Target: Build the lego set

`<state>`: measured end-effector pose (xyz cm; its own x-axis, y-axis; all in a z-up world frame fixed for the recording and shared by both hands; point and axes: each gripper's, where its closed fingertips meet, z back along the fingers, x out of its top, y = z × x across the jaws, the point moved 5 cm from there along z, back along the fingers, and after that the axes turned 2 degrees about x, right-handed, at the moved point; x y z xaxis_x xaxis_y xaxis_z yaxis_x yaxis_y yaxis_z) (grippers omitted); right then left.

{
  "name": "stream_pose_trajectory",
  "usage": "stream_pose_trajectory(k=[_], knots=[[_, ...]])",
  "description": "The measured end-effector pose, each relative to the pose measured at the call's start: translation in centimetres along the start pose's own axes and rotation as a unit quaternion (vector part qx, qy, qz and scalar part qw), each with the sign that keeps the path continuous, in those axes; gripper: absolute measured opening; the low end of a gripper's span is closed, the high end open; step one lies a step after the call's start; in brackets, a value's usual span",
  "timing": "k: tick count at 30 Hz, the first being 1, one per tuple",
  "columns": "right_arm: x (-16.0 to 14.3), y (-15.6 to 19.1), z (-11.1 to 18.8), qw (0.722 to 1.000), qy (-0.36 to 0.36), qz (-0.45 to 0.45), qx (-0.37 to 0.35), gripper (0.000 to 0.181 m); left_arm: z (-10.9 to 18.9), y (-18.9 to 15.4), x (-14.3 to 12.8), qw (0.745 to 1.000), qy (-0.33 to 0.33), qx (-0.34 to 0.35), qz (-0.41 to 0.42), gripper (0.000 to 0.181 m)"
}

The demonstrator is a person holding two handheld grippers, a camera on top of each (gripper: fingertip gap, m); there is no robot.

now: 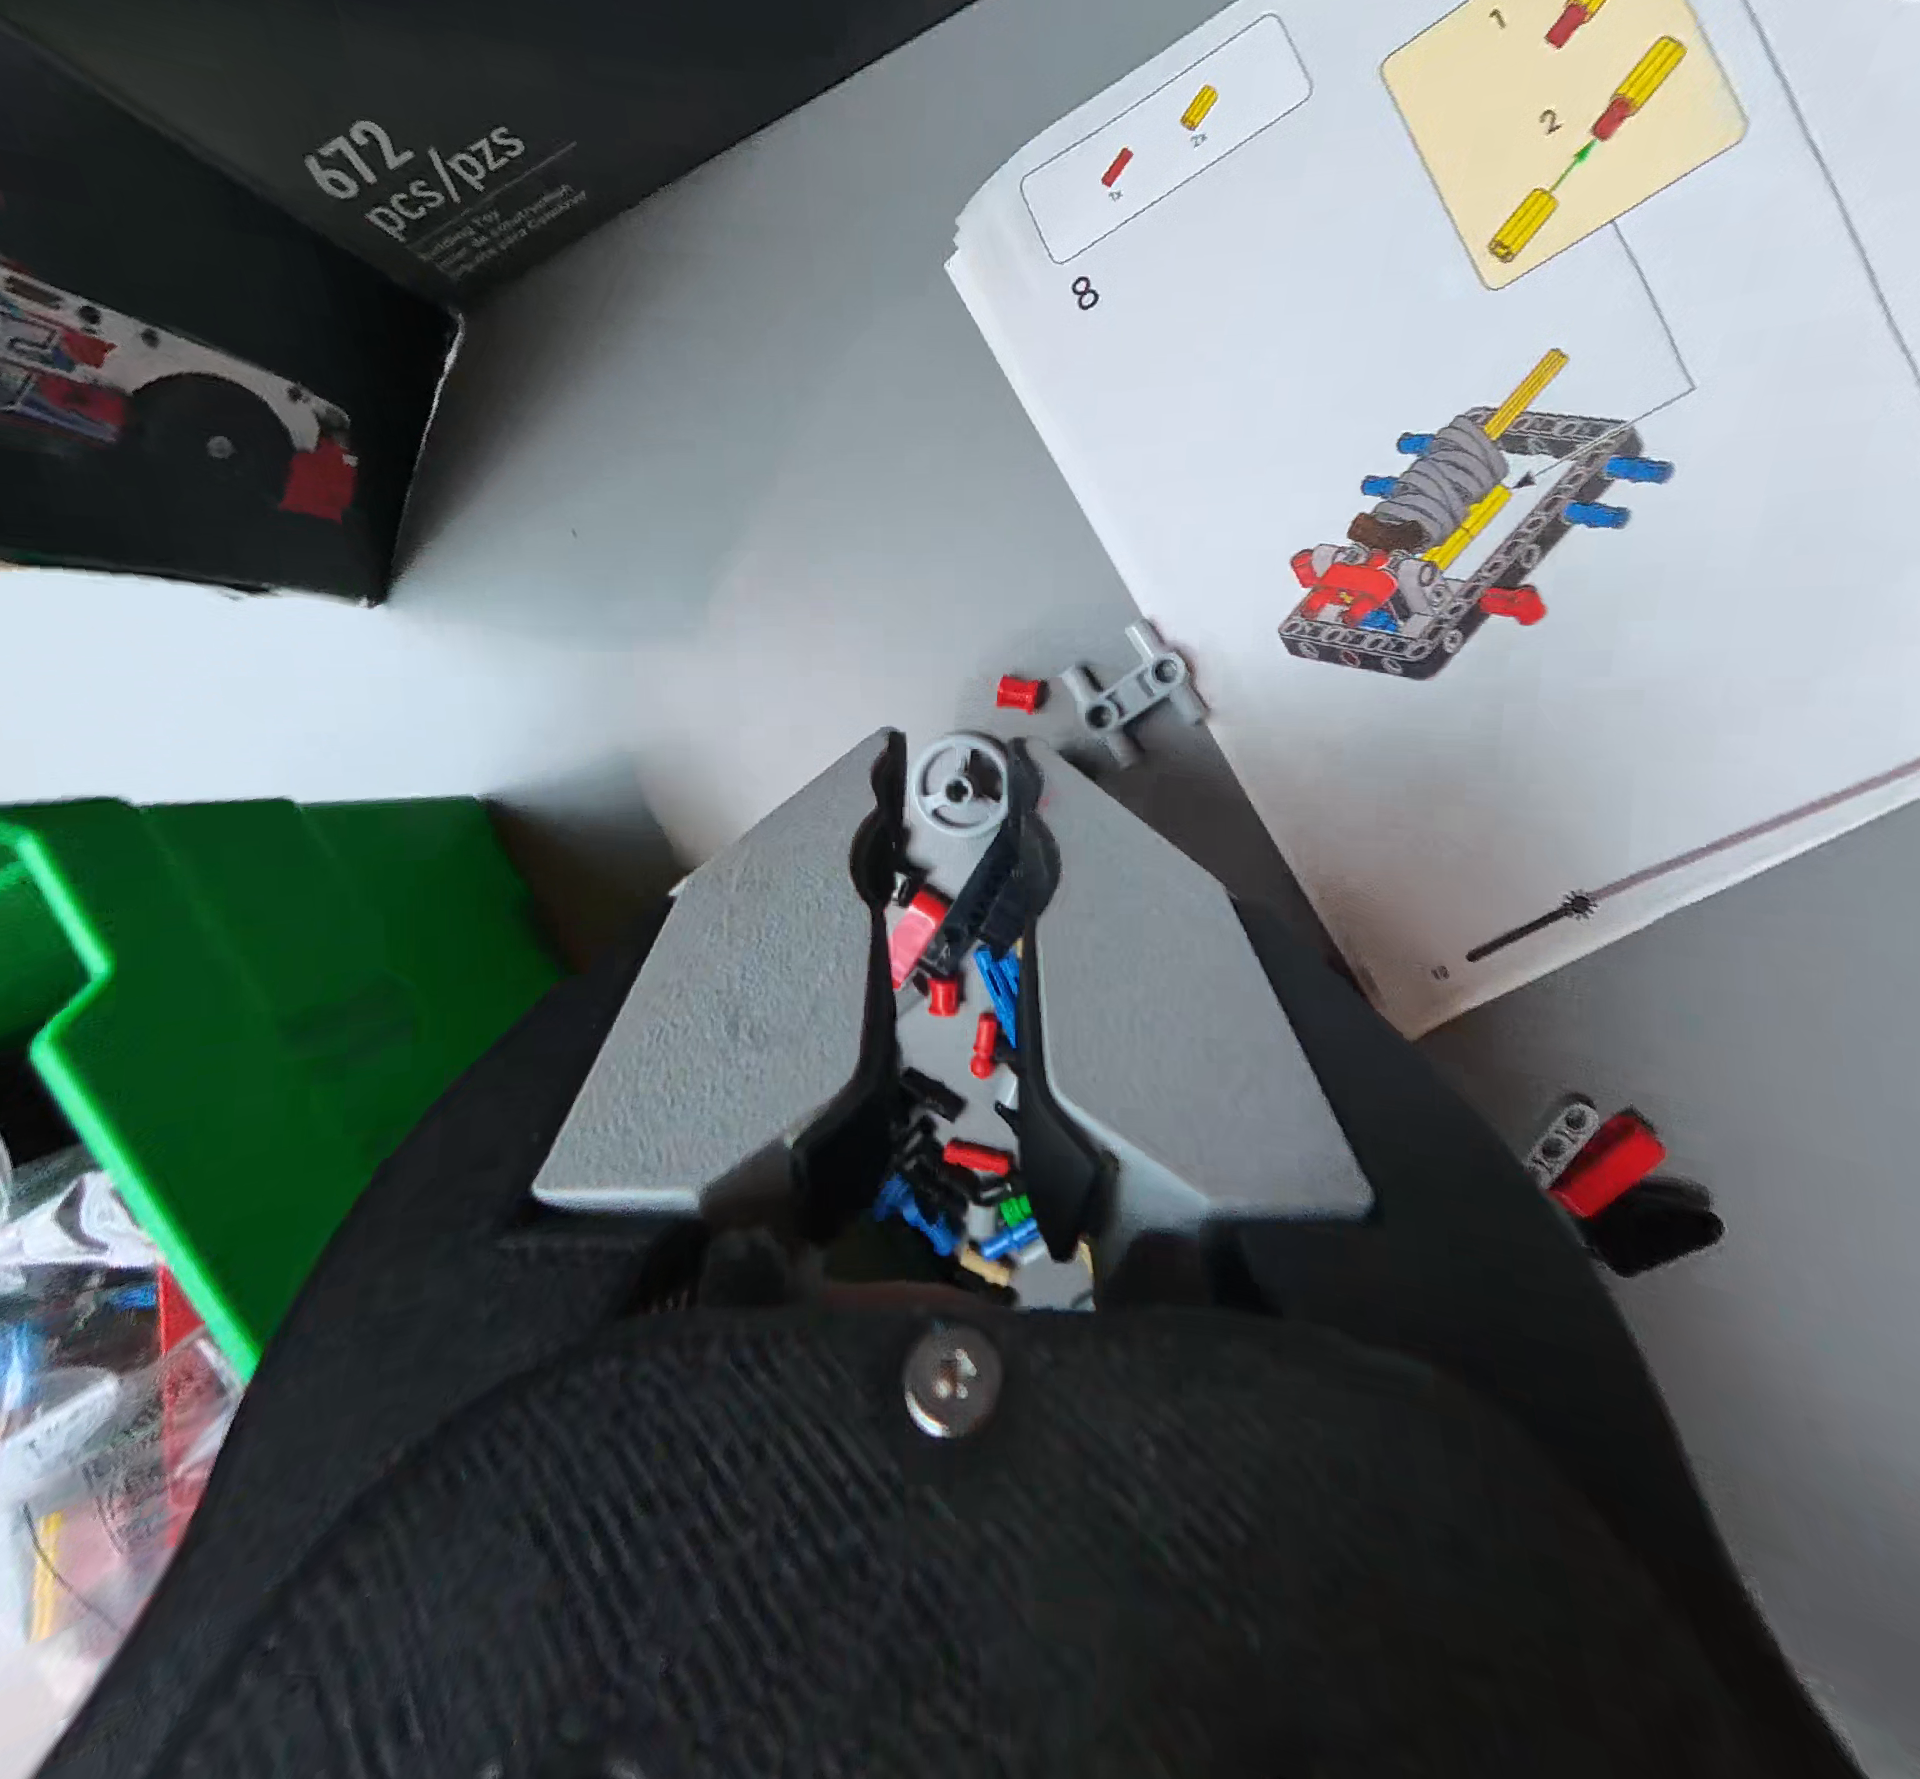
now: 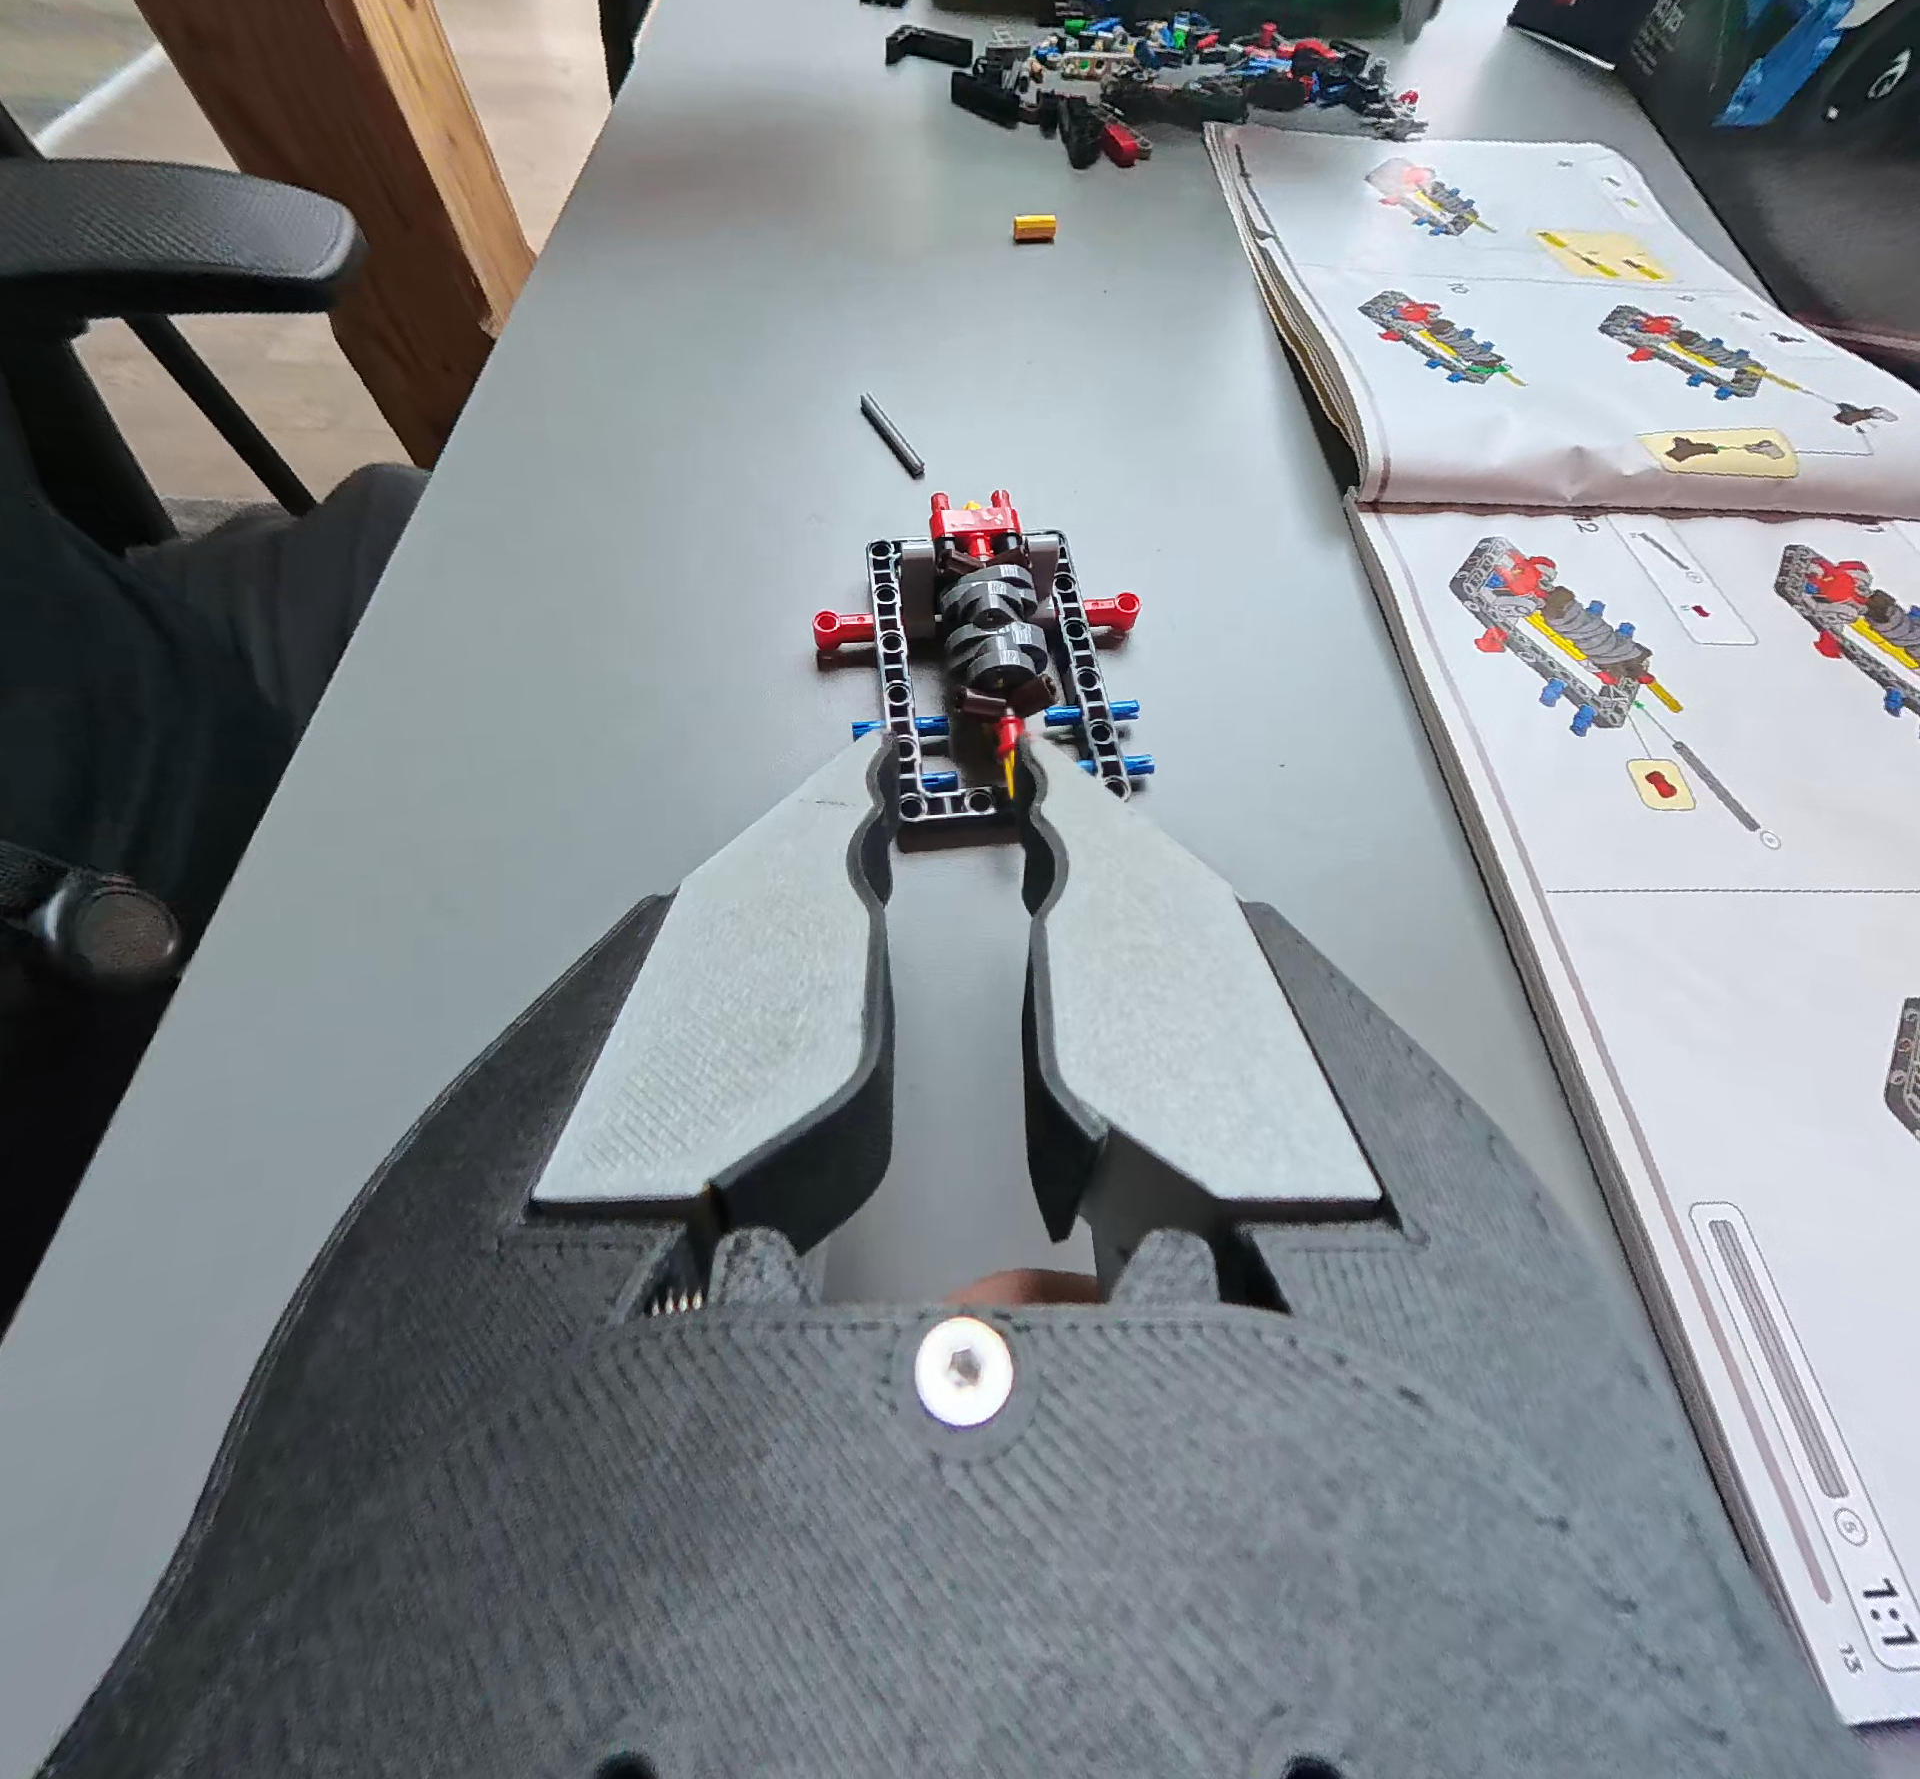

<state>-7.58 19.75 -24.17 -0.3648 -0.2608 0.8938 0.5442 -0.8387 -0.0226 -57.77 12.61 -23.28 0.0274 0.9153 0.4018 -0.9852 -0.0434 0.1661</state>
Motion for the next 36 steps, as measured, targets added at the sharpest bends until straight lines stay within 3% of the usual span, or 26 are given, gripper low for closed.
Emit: stream_pose_trajectory(k=[16,21,25,32,36], knots=[[-0.1,0.3,0.0,1.0,0.007,0.008,0.004,0.017,-2.6,-0.6,0.7,0.994,0.079,-0.029,-0.068,0.02],[-0.1,0.3,0.0,1.0,0.005,0.007,0.004,0.017,-2.8,-0.7,0.9,0.994,0.073,-0.043,-0.063,0.007],[-0.1,0.3,0.0,1.0,0.005,0.009,0.004,0.017,-2.6,-0.7,0.6,0.995,0.078,-0.038,-0.058,0.006],[-0.2,0.4,-0.1,1.0,0.009,0.015,0.001,0.016,1.6,-1.3,1.6,0.997,0.05,-0.011,-0.059,0.006],[-0.2,0.4,-0.1,1.0,0.01,0.016,-0.001,0.016,5.4,-6.6,3.5,0.994,-0.004,-0.041,-0.097,0.006]])
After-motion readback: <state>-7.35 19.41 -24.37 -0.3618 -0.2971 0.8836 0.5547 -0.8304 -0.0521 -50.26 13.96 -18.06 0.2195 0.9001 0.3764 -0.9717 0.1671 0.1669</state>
